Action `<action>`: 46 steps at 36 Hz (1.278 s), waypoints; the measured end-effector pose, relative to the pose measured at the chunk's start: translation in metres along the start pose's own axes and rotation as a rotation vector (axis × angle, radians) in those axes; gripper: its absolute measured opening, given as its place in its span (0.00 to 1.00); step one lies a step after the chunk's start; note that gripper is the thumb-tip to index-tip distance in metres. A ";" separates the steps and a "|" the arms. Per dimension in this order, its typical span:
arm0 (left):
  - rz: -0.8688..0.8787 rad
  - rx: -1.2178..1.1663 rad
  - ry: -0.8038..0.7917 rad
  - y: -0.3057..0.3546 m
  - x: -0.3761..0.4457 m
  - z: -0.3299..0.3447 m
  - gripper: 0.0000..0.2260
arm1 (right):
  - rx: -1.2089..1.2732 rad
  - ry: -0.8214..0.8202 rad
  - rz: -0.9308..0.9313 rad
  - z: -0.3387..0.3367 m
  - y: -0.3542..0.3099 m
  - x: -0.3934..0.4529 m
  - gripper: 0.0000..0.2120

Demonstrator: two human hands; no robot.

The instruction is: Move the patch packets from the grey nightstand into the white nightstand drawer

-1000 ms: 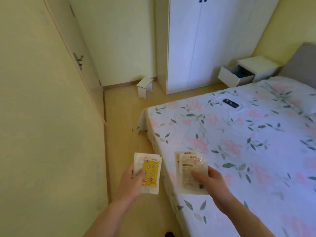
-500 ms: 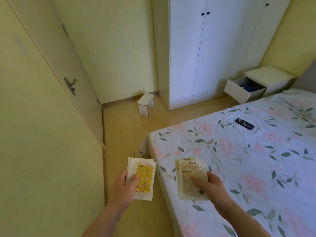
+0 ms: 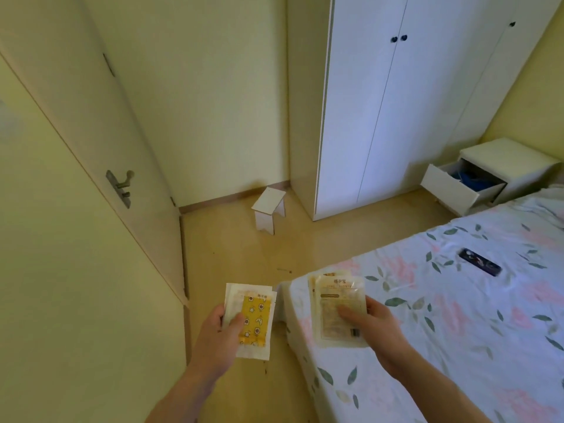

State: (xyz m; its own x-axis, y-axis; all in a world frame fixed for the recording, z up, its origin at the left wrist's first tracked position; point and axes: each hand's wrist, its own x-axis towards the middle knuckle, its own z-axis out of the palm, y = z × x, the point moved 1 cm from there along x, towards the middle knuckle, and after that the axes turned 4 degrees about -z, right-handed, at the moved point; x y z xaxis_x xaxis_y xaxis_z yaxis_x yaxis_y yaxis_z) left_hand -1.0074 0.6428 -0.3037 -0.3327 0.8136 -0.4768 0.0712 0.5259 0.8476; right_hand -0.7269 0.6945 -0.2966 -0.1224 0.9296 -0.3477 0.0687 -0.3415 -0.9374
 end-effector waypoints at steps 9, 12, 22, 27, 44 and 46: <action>0.089 0.145 -0.142 0.090 0.131 -0.022 0.05 | 0.115 0.153 0.012 0.038 -0.033 0.085 0.10; 0.108 0.160 -0.207 0.118 0.174 -0.018 0.05 | 0.166 0.212 0.012 0.038 -0.042 0.122 0.10; 0.096 0.160 -0.202 0.193 0.326 -0.010 0.06 | 0.222 0.234 0.053 0.058 -0.078 0.292 0.11; 0.076 0.118 -0.150 0.234 0.396 -0.018 0.06 | 0.200 0.142 0.070 0.080 -0.117 0.376 0.11; 0.103 0.132 -0.287 0.361 0.624 -0.003 0.07 | 0.209 0.317 0.049 0.093 -0.205 0.583 0.11; 0.110 0.162 -0.319 0.377 0.653 0.003 0.07 | 0.224 0.379 0.060 0.094 -0.209 0.601 0.12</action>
State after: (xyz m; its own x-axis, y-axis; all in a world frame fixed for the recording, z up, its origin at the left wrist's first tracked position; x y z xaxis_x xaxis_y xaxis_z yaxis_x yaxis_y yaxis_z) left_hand -1.1952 1.3735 -0.2960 -0.0070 0.8904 -0.4551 0.2462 0.4426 0.8623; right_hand -0.9081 1.3116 -0.3117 0.2496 0.8780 -0.4084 -0.1571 -0.3795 -0.9118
